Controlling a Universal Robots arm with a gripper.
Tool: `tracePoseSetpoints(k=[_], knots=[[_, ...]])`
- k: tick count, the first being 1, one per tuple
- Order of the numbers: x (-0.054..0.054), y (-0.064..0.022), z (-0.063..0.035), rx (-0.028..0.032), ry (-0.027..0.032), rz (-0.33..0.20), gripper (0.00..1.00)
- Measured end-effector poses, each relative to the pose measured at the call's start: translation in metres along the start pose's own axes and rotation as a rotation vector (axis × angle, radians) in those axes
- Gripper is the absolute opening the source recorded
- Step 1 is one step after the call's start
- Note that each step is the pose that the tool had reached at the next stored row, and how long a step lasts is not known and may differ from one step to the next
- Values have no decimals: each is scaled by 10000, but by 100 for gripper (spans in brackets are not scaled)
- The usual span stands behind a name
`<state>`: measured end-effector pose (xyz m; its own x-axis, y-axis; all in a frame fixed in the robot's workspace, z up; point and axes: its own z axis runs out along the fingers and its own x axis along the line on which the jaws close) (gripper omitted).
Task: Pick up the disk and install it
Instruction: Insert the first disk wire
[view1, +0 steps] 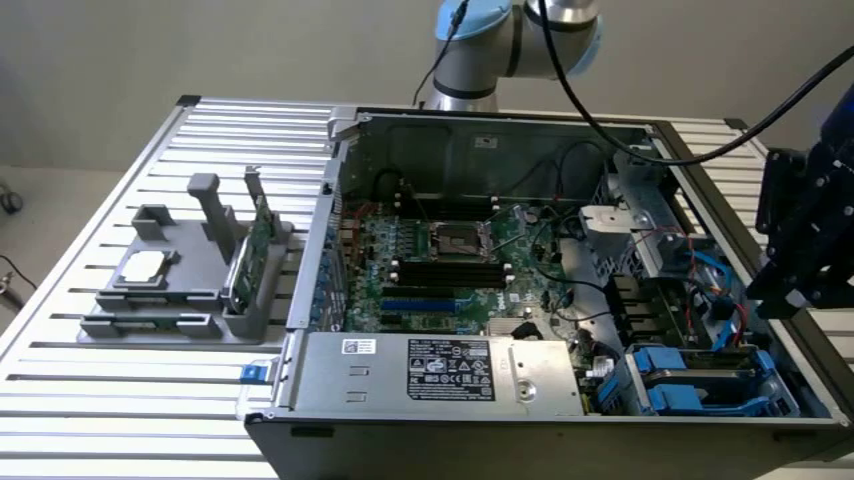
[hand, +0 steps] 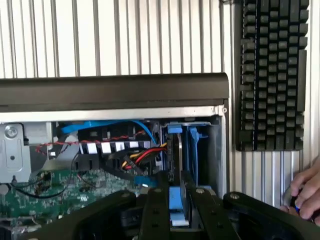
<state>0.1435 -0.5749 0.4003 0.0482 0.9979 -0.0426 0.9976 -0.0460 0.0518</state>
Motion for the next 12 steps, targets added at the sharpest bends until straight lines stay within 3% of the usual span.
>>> tracePoseSetpoints(k=[3, 9, 12], knots=[[-2, -124, -3, -83, 4, 6, 24], [71, -159, 45, -155, 8, 13, 24], [77, -198, 62, -224, 13, 17, 24]])
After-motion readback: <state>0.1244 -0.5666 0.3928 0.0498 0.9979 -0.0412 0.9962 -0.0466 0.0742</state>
